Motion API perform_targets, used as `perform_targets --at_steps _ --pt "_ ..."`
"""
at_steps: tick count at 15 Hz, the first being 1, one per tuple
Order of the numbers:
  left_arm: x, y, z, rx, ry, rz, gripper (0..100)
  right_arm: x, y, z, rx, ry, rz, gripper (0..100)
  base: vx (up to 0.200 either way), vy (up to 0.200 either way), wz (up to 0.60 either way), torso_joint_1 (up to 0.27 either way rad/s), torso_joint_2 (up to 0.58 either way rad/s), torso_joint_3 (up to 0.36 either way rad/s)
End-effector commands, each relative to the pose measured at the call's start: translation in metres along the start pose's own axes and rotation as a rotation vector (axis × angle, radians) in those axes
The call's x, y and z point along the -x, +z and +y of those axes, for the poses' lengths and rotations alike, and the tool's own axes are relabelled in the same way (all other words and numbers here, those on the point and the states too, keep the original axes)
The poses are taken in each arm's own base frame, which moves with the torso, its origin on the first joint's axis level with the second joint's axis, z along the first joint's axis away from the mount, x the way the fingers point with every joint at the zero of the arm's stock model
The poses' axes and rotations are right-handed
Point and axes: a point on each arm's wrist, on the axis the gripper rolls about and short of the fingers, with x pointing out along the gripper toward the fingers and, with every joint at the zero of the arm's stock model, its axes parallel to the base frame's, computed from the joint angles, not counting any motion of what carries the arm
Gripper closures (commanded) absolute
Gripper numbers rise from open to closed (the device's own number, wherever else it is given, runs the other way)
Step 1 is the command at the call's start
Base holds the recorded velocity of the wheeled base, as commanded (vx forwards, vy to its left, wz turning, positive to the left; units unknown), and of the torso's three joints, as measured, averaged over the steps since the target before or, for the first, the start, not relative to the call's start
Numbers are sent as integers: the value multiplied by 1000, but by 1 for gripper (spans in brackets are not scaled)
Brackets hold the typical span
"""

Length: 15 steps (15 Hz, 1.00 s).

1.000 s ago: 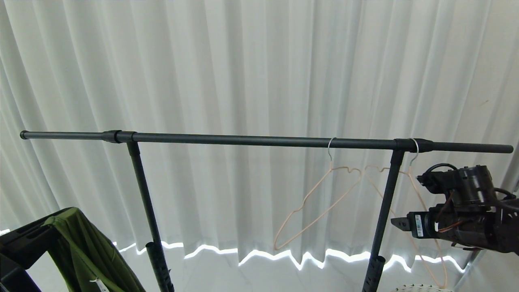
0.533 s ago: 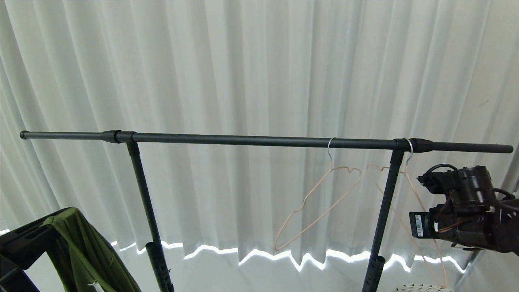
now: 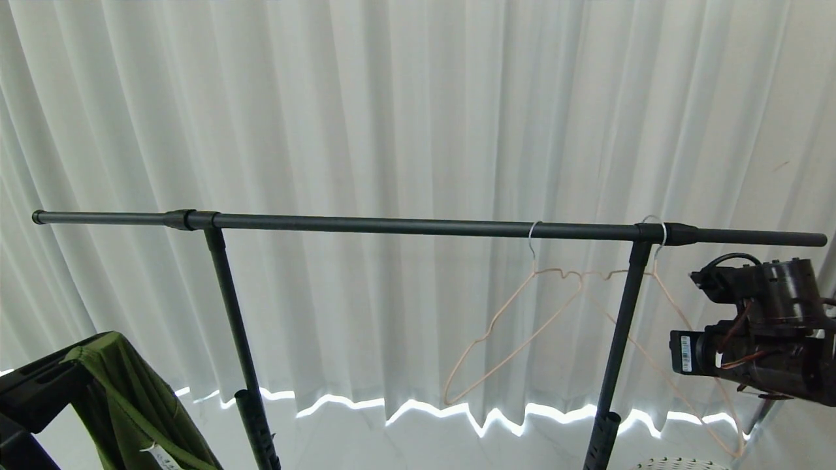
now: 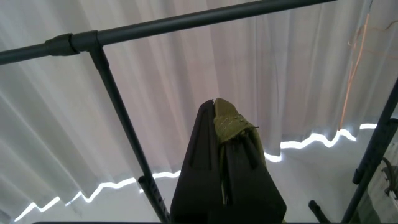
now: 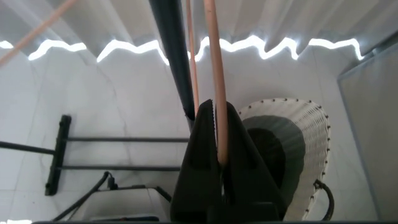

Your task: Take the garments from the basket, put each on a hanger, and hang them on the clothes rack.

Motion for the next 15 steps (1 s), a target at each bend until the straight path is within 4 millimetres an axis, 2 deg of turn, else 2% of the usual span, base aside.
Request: perform_targets --at_steps 1,2,7,15 --pt "0 0 0 -1 0 -1 100 20 8 -1 -16 17 -72 100 0 0 0 0 0 0" --pt "0 0 0 -1 0 -1 100 32 8 -3 -23 26 -106 100 0 0 0 0 0 0" --pt "1 1 0 -3 2 -9 100 57 3 -13 -44 22 -169 100 0 0 0 0 0 0" --pt "1 1 0 -4 2 -6 100 112 -48 -33 -33 39 -244 100 0 0 0 0 0 0"
